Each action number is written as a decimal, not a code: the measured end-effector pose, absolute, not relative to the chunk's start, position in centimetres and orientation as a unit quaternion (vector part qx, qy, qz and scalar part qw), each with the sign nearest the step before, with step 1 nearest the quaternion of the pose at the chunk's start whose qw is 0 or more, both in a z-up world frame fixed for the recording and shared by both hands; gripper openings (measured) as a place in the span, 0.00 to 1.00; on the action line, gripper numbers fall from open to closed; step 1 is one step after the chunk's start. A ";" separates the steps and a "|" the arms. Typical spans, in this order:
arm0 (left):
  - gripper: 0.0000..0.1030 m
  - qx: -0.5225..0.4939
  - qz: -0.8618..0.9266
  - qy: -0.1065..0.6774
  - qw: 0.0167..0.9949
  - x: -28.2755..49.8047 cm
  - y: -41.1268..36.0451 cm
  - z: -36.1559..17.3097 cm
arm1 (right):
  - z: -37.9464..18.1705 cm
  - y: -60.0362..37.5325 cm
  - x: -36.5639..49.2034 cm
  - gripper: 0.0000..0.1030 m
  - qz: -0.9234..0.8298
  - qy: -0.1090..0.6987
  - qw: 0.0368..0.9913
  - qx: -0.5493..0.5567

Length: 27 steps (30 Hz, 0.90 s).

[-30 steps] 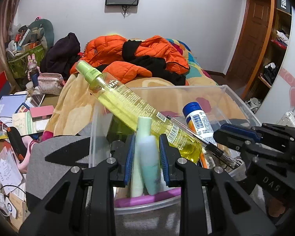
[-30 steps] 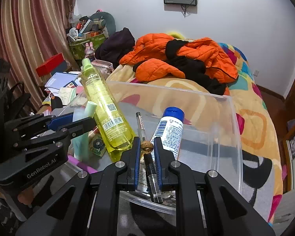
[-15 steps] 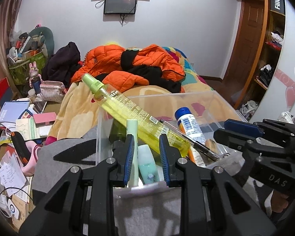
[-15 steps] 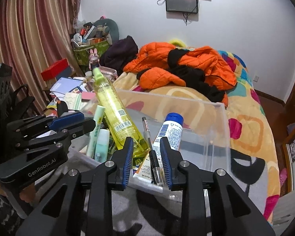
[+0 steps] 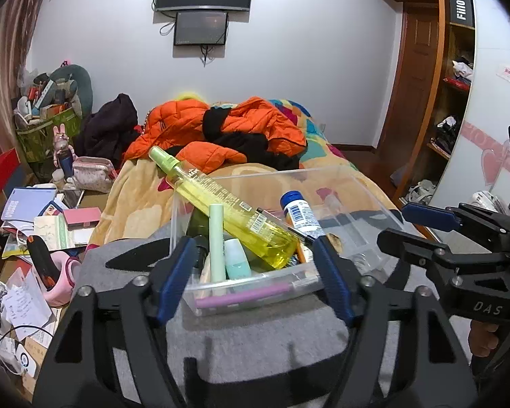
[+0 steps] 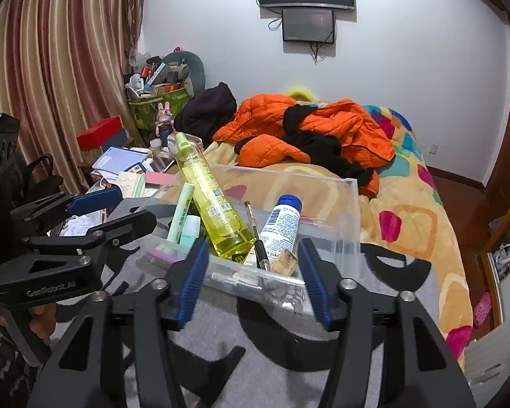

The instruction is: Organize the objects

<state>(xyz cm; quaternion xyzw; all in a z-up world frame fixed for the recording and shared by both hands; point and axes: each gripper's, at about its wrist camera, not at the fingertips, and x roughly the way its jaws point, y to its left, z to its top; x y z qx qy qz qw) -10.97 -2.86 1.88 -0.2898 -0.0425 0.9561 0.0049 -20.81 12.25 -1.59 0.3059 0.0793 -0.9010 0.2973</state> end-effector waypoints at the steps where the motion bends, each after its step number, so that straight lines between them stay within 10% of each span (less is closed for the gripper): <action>1: 0.75 -0.288 0.957 -0.039 0.005 -10.7 -2.7 1.9 | -1.5 12.4 -20.6 0.59 -0.902 0.078 0.297 0.304; 27: 0.92 -0.268 0.962 -0.051 -0.005 -6.7 -1.2 1.6 | -1.8 15.6 -16.5 0.85 -0.922 0.054 0.277 0.265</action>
